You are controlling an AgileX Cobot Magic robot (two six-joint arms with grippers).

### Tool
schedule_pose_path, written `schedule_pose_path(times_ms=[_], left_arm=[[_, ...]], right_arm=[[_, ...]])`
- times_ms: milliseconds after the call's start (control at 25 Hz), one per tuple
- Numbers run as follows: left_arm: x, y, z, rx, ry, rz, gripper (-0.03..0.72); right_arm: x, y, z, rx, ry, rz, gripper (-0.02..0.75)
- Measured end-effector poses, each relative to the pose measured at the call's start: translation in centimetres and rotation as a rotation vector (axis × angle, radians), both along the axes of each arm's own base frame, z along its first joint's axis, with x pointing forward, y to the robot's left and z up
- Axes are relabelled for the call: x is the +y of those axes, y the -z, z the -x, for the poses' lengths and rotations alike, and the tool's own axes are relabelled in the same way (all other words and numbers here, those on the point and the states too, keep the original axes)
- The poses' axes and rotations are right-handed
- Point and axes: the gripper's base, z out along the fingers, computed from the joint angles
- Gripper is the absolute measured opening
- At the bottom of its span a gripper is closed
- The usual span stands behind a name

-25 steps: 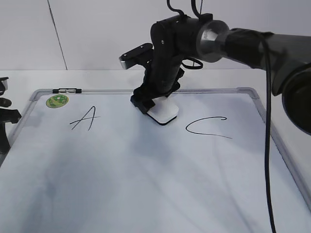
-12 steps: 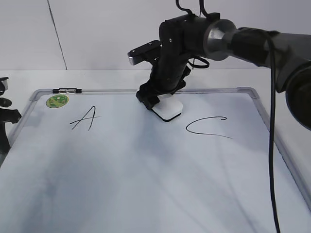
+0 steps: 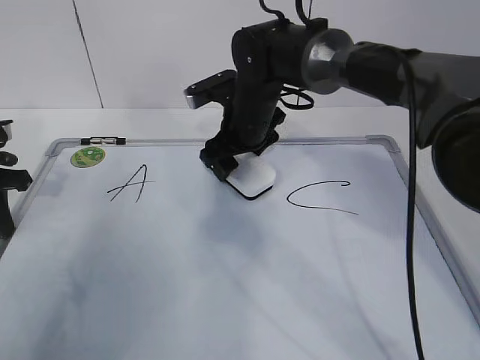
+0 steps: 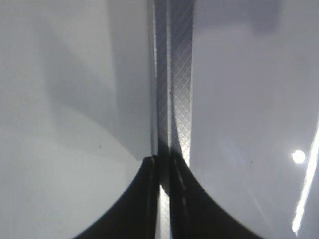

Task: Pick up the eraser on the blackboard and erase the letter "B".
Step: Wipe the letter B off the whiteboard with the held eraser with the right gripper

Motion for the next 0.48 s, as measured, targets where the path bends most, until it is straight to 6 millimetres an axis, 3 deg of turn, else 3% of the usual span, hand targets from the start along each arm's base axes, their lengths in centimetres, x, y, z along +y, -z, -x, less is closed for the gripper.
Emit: schedule_pose_path(times_ms=[480], left_arm=[[0.1, 0.0, 0.0, 0.003, -0.001, 0.0, 0.016]], right_arm=[[4.7, 0.0, 3.6, 0.089, -0.103, -0.041, 0.524]])
